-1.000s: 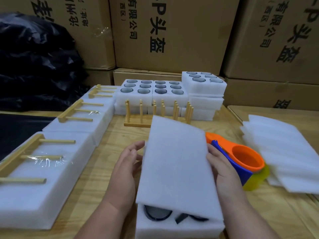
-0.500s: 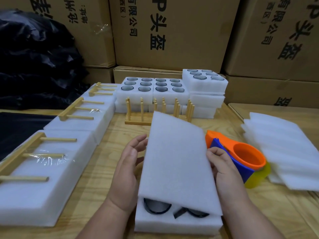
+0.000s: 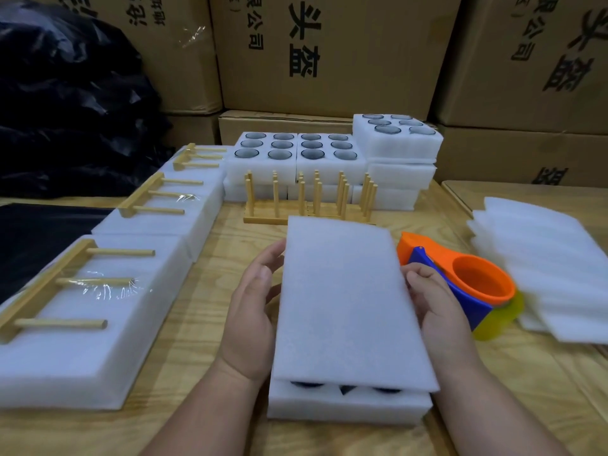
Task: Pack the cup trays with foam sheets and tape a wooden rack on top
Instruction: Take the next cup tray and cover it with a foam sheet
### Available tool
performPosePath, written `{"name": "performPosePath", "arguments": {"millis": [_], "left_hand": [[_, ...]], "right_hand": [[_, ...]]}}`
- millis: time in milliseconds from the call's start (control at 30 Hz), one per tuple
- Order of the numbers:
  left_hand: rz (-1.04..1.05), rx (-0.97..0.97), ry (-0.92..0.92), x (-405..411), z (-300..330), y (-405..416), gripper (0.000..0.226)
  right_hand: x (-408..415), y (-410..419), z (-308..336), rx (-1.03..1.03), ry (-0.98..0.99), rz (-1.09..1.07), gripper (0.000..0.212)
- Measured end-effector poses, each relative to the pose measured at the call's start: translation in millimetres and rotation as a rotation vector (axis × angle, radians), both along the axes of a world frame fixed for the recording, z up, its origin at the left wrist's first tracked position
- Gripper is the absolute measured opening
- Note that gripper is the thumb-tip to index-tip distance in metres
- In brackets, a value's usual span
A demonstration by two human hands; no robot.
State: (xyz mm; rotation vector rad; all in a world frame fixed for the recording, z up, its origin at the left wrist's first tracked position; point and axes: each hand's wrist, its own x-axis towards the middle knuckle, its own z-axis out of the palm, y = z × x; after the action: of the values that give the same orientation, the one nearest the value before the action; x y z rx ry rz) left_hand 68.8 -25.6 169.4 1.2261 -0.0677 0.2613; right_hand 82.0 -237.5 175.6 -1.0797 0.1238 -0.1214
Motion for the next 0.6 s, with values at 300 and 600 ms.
{"name": "performPosePath", "arguments": {"millis": [300,600], "left_hand": [[0.157,-0.054,0.048,4.1,1.4,-3.7,0.043],[0.007,-0.162,0.12,1.5,5.3,-5.6,0.035]], "right_hand": [[-0.6,4.0,-5.3,0.046,0.015,-0.035,0.021],[-7.9,10.2,9.4,0.172,0.042,0.203,0.033]]}}
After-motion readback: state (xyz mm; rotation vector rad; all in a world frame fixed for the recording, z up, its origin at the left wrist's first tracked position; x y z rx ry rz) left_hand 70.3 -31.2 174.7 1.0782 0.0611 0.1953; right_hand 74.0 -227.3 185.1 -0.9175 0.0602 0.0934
